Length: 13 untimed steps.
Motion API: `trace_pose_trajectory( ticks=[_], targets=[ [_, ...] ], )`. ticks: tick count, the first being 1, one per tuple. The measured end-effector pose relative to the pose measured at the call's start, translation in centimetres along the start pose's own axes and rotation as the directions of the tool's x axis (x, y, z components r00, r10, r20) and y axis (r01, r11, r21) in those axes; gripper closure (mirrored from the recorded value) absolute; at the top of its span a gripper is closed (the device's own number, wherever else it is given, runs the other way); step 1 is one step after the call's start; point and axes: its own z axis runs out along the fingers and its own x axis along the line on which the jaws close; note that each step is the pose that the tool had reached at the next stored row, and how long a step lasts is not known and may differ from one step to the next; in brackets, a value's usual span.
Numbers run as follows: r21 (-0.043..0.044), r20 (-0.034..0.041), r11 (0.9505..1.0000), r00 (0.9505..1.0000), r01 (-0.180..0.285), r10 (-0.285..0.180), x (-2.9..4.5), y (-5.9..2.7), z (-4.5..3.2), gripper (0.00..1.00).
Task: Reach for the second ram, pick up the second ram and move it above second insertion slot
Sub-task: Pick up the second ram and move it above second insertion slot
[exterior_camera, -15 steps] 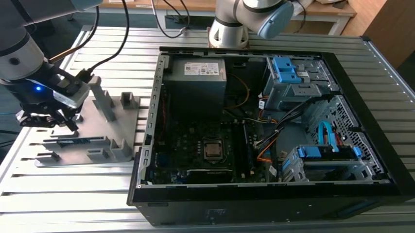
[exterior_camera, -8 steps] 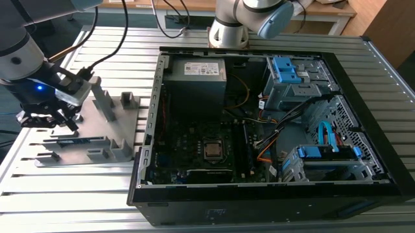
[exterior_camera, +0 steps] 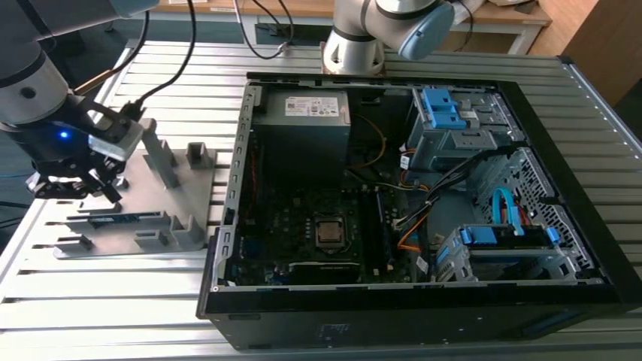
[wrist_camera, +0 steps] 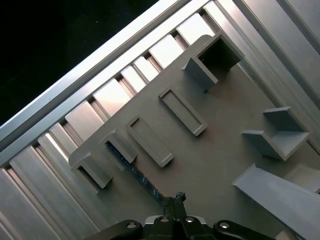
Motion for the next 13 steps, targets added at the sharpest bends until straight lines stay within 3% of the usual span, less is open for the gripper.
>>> trace_pose_trajectory(
  ticks=[13],
  targets=[
    [-0.0025, 0.0005, 0.9943, 0.9943, 0.106, -0.106, 0.00, 0.00, 0.00, 0.90]
  ],
)
